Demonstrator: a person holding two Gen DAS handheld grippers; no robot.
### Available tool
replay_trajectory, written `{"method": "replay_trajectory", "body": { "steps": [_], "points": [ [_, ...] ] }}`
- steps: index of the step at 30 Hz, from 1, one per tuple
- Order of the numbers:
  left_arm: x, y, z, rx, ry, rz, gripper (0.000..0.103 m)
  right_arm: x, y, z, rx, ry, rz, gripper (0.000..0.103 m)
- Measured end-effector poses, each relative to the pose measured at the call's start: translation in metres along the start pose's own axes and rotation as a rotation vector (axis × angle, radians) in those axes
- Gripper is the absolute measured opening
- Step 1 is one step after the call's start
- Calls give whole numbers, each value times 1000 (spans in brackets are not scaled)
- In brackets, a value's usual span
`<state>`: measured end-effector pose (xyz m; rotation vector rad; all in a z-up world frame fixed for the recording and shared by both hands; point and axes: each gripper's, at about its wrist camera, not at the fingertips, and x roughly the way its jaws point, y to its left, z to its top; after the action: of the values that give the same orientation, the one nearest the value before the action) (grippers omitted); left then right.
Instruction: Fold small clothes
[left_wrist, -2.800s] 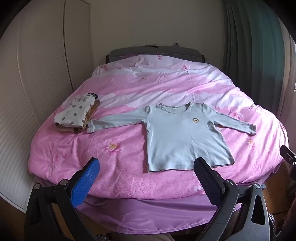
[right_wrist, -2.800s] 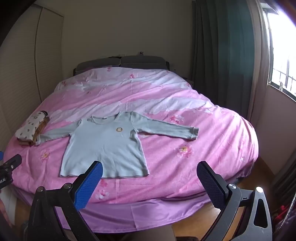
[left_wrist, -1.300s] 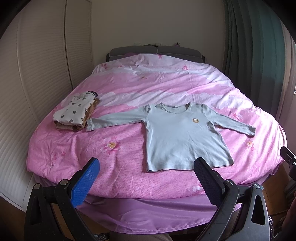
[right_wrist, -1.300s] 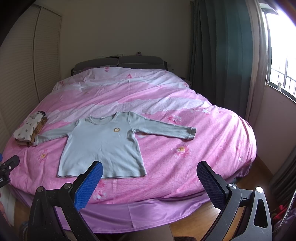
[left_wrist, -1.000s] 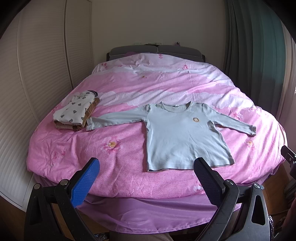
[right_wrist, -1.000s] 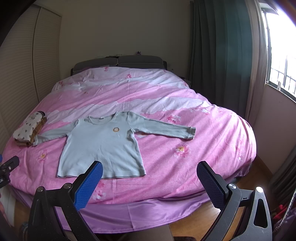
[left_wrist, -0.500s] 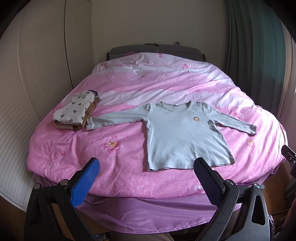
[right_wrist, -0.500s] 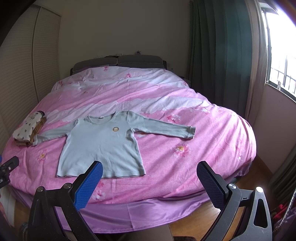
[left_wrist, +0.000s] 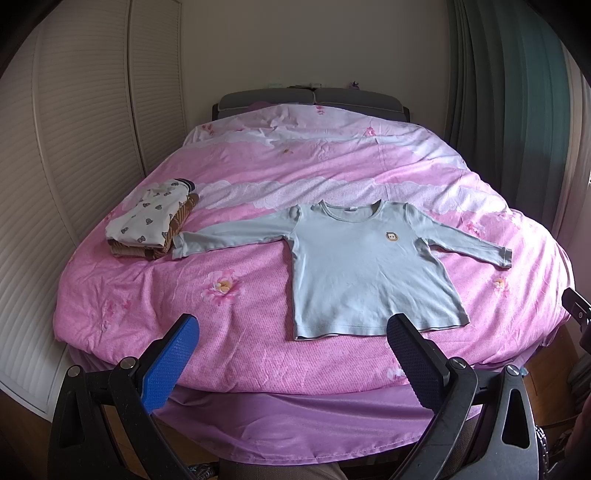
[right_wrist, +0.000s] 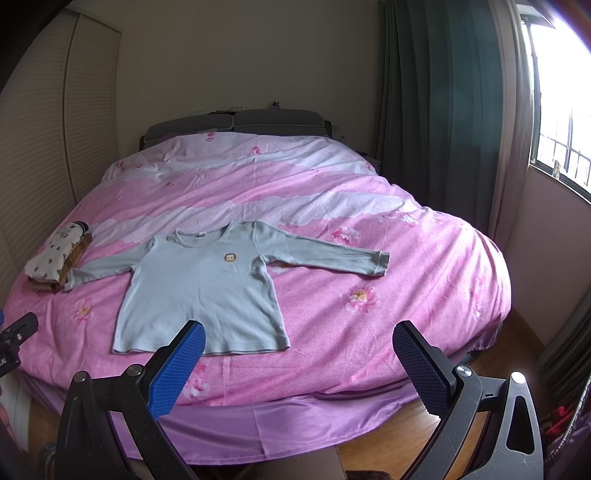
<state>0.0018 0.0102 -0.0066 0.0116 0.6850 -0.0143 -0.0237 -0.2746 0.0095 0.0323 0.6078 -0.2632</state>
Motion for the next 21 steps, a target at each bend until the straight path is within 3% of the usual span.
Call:
{"method": "replay_trajectory", "body": {
  "steps": [21],
  "points": [
    [0,0,1,0,4,0,103,2,3,2,0,3,0,103]
  ]
}}
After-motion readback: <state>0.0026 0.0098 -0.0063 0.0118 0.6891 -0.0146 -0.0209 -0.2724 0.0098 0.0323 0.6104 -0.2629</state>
